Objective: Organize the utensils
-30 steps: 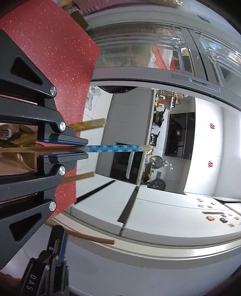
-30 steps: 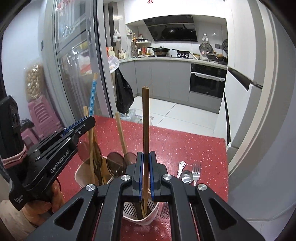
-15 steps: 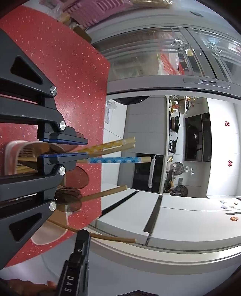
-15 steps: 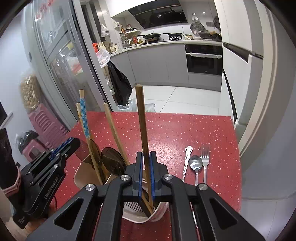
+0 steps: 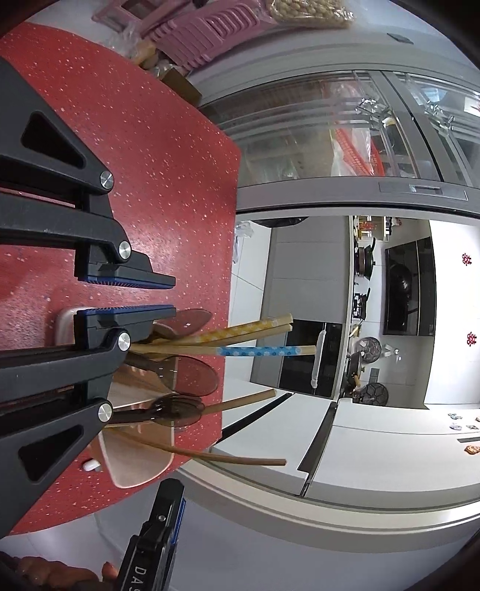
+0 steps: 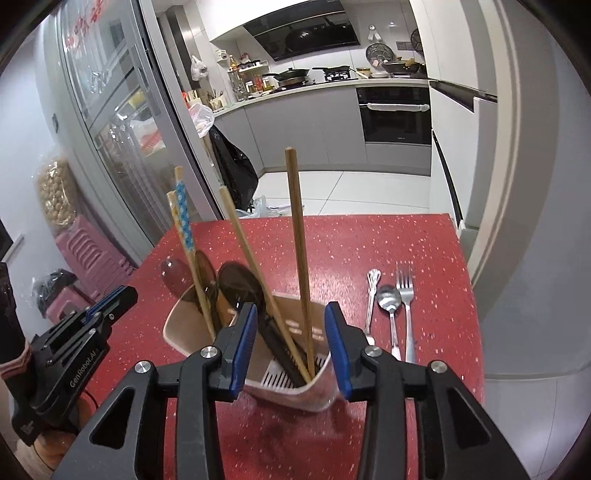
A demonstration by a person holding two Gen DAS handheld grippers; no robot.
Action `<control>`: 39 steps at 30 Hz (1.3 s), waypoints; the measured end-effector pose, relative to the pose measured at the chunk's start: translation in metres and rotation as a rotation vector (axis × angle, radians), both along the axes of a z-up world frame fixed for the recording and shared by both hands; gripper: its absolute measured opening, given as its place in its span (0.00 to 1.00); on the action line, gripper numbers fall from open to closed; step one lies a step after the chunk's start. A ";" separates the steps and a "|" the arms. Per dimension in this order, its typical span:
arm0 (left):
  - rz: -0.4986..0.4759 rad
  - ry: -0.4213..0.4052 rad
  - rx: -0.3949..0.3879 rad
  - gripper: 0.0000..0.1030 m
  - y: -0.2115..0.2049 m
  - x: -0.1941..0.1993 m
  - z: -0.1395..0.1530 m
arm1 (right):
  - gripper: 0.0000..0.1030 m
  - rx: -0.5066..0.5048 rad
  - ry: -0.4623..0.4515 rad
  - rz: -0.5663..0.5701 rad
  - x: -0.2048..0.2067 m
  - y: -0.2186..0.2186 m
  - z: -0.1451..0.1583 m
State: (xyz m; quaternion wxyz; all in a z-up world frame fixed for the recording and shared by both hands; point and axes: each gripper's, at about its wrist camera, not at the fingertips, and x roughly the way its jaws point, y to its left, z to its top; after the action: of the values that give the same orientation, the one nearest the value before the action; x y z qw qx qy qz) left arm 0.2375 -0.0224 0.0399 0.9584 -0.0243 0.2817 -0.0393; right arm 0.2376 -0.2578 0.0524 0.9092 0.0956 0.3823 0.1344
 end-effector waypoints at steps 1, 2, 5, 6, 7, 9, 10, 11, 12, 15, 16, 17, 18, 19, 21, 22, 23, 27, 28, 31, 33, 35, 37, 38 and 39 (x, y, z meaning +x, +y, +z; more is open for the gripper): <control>-0.001 0.004 0.005 0.32 0.000 -0.003 0.000 | 0.42 -0.001 0.007 -0.004 -0.004 0.000 0.000; -0.003 0.009 0.008 0.32 0.001 -0.006 -0.001 | 0.43 -0.002 0.013 -0.006 -0.007 0.001 0.000; -0.012 0.028 0.003 0.32 0.004 -0.013 -0.004 | 0.44 -0.013 0.031 -0.019 -0.022 0.002 -0.003; -0.018 0.036 -0.003 0.32 0.005 -0.016 -0.005 | 0.46 -0.019 0.034 -0.024 -0.025 0.003 -0.004; -0.024 0.040 -0.007 0.32 0.006 -0.019 -0.006 | 0.48 -0.023 0.038 -0.028 -0.030 0.004 -0.005; -0.032 0.041 -0.010 0.32 0.007 -0.026 -0.008 | 0.53 -0.032 0.041 -0.041 -0.039 0.005 -0.008; -0.033 0.040 -0.009 0.58 0.007 -0.029 -0.008 | 0.55 -0.038 0.039 -0.050 -0.044 0.007 -0.009; -0.032 0.043 -0.008 0.88 0.008 -0.032 -0.009 | 0.57 -0.045 0.035 -0.063 -0.050 0.008 -0.010; -0.020 0.048 -0.005 1.00 0.008 -0.035 -0.009 | 0.60 -0.049 0.033 -0.069 -0.052 0.009 -0.010; -0.014 0.011 0.006 1.00 0.005 -0.041 -0.014 | 0.69 -0.071 0.021 -0.089 -0.063 0.011 -0.010; -0.015 0.010 0.005 1.00 0.004 -0.042 -0.016 | 0.74 -0.084 0.014 -0.101 -0.066 0.012 -0.009; -0.014 0.009 0.004 1.00 0.003 -0.043 -0.017 | 0.76 -0.092 0.007 -0.109 -0.069 0.012 -0.007; -0.010 0.006 0.004 1.00 0.003 -0.043 -0.019 | 0.78 -0.102 -0.007 -0.122 -0.073 0.013 -0.004; -0.008 0.004 0.001 1.00 0.003 -0.044 -0.019 | 0.78 -0.115 -0.021 -0.137 -0.077 0.013 -0.002; -0.006 0.000 -0.009 1.00 0.002 -0.046 -0.020 | 0.83 -0.145 -0.053 -0.166 -0.084 0.014 0.003; -0.004 -0.003 -0.012 1.00 0.002 -0.047 -0.021 | 0.87 -0.156 -0.068 -0.178 -0.087 0.015 0.006; -0.002 -0.007 -0.010 1.00 0.001 -0.048 -0.021 | 0.88 -0.164 -0.086 -0.189 -0.091 0.015 0.008; 0.000 -0.021 -0.002 1.00 0.001 -0.058 -0.018 | 0.89 -0.153 -0.154 -0.223 -0.102 0.014 0.018; -0.001 -0.024 -0.002 1.00 0.002 -0.061 -0.018 | 0.89 -0.150 -0.169 -0.240 -0.105 0.013 0.020; 0.008 -0.044 0.012 1.00 0.003 -0.070 -0.013 | 0.89 -0.175 -0.176 -0.275 -0.108 0.013 0.025; 0.010 -0.060 0.026 1.00 0.002 -0.076 -0.009 | 0.89 -0.178 -0.187 -0.281 -0.111 0.014 0.028; 0.004 -0.065 0.031 1.00 0.000 -0.079 -0.005 | 0.89 -0.194 -0.203 -0.285 -0.114 0.016 0.031; -0.001 -0.071 0.032 1.00 -0.001 -0.082 -0.002 | 0.89 -0.200 -0.215 -0.285 -0.117 0.017 0.033; -0.001 -0.074 0.035 1.00 -0.002 -0.084 -0.001 | 0.89 -0.204 -0.223 -0.288 -0.119 0.018 0.035; 0.001 -0.077 0.037 1.00 -0.003 -0.086 0.000 | 0.89 -0.206 -0.229 -0.291 -0.120 0.018 0.036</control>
State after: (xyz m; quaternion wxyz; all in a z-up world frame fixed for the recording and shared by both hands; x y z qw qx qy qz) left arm 0.1517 -0.0252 0.0396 0.9688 -0.0050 0.2452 -0.0346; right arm 0.1177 -0.2400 0.0887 0.9615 0.0403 0.2705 -0.0281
